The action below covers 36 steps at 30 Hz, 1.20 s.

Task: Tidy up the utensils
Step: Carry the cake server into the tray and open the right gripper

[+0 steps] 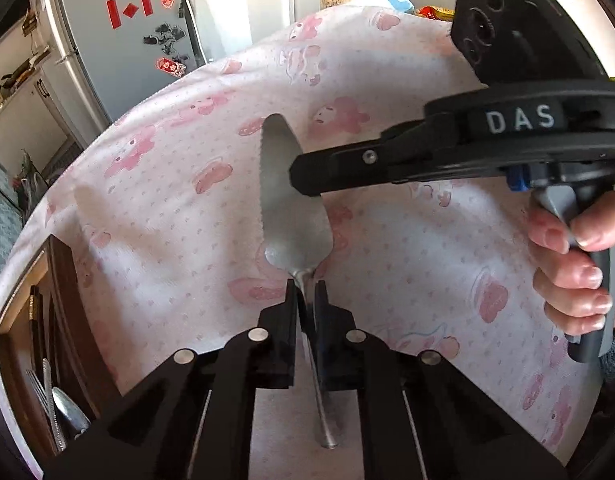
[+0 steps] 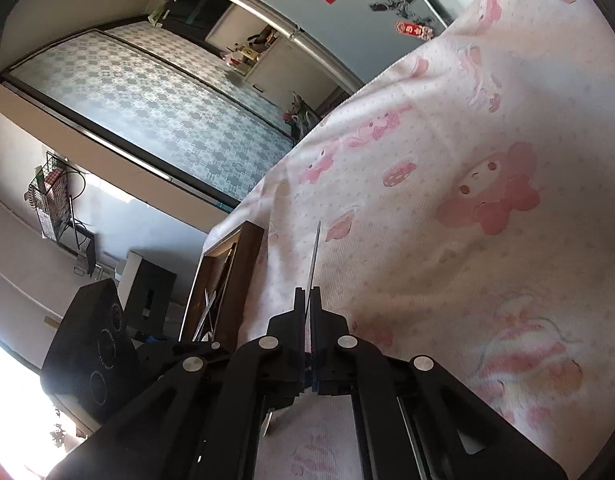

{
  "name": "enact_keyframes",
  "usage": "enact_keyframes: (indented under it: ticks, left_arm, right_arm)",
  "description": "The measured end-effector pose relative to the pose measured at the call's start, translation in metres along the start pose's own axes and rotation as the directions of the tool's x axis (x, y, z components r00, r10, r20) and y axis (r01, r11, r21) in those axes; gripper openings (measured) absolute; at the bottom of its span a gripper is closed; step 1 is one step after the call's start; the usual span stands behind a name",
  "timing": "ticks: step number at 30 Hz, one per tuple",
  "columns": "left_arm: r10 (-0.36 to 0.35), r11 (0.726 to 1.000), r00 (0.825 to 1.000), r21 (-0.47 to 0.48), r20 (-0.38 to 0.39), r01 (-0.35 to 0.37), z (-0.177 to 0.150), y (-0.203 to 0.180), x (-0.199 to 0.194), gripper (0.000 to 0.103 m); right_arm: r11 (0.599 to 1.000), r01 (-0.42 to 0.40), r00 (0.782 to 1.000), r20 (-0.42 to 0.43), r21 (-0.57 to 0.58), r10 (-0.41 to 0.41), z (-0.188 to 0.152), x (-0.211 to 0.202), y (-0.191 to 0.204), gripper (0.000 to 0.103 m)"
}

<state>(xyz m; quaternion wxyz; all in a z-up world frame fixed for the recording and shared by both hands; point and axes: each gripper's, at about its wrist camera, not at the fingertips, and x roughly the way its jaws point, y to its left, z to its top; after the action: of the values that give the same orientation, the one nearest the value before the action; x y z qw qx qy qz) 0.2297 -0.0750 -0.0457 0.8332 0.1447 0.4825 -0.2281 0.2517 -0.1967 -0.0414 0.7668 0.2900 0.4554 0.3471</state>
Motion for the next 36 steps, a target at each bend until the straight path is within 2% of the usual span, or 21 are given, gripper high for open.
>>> enact_keyframes:
  ticks: [6,15,20,26,30,36]
  left_arm:
    - [0.015,1.0,1.0,0.008,0.024,-0.015,-0.003,-0.009,-0.016,0.008]
    - [0.081,0.997,0.994,-0.017,0.072,-0.08,-0.025,0.002,-0.079,0.008]
    - [0.121,0.991,0.99,-0.069,0.071,-0.116,-0.059,0.024,-0.106,0.008]
    - [0.17,0.977,0.985,-0.138,0.04,-0.163,-0.101,0.064,-0.115,0.007]
    - [0.182,0.967,0.983,-0.185,0.023,-0.175,-0.123,0.09,-0.121,0.007]
    - [0.172,0.957,0.985,-0.239,0.005,-0.166,-0.147,0.117,-0.119,0.007]
  right_arm:
    - [1.0,-0.008,1.0,0.019,-0.009,0.008,-0.004,-0.013,0.01,0.002]
    - [0.995,-0.056,0.998,0.026,-0.077,0.058,-0.01,-0.014,0.068,0.002]
    - [0.99,-0.087,0.996,-0.008,-0.111,0.086,-0.023,0.013,0.1,0.002]
    - [0.986,-0.116,0.991,-0.077,-0.123,0.107,-0.04,0.068,0.13,0.002]
    - [0.985,-0.133,0.986,-0.118,-0.111,0.12,-0.043,0.101,0.144,0.002]
    - [0.985,-0.113,0.983,-0.16,-0.127,0.093,-0.053,0.138,0.159,0.002]
